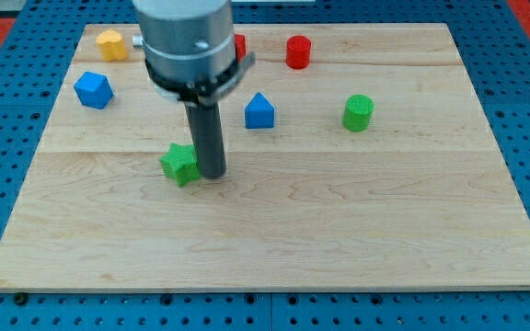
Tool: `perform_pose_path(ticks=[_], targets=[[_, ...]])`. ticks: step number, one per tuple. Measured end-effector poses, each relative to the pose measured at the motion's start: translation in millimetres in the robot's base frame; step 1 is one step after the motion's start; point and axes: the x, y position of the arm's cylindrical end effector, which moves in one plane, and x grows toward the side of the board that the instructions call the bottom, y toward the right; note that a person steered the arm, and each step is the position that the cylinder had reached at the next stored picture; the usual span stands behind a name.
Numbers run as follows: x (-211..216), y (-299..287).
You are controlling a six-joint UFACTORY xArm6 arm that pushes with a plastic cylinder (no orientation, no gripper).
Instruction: Place the green star below the blue cube
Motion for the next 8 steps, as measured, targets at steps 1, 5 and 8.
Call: perform_pose_path(ticks=[1, 5, 8], targets=[[-39.2, 9.3], [9.9, 73.3], [28.9, 36.6]])
